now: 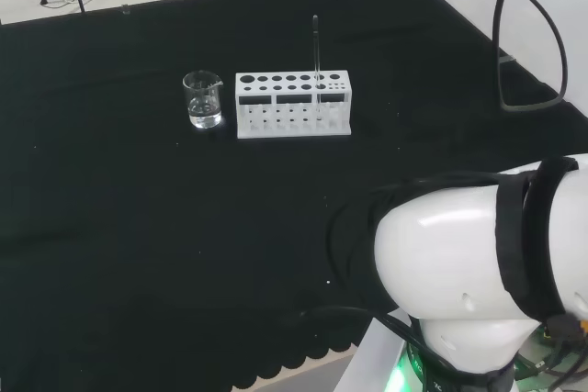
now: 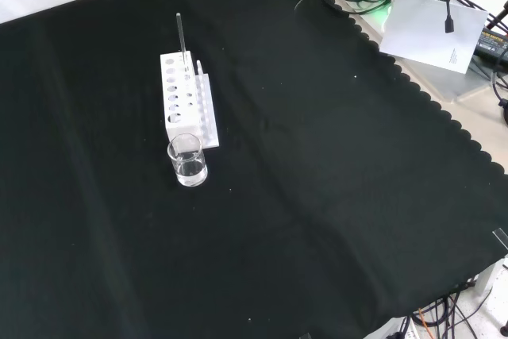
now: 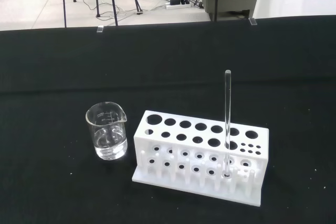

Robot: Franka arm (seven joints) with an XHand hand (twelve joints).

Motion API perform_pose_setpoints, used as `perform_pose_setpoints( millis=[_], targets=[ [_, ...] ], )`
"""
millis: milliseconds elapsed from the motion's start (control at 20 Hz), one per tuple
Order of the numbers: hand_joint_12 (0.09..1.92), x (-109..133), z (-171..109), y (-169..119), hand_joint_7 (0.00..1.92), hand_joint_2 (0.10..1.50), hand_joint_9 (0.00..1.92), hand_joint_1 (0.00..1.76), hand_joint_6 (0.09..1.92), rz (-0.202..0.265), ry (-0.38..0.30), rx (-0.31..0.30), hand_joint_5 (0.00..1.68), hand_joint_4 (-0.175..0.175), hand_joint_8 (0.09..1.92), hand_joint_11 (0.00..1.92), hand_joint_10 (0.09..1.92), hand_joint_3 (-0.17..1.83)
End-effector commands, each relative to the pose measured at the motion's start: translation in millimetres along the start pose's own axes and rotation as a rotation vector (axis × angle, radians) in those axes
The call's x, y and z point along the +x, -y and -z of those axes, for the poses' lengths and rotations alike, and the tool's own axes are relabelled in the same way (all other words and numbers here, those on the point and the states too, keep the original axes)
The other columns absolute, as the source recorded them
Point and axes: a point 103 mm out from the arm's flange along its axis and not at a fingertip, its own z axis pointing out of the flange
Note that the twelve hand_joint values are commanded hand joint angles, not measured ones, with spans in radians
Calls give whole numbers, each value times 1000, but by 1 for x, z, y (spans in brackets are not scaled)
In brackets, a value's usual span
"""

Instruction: Take the glass rod from the white test tube rack.

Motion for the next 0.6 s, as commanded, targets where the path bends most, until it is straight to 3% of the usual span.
perform_pose_setpoints(
  millis=[50,100,200,600],
  targets=[
    [1270,1,0,-1,106,589,313,1022,207,-4,8,-8,77,-153,453,329,703,838],
    [1297,1,1,-1,51,632,152,953,138,-4,6,-8,52,-150,394,160,682,796],
    [1318,3,2,-1,10,667,32,901,87,-1,10,-12,35,-147,350,34,667,761],
    [1329,7,8,-9,0,680,0,881,87,20,10,-20,36,-145,342,0,666,744]
  ],
)
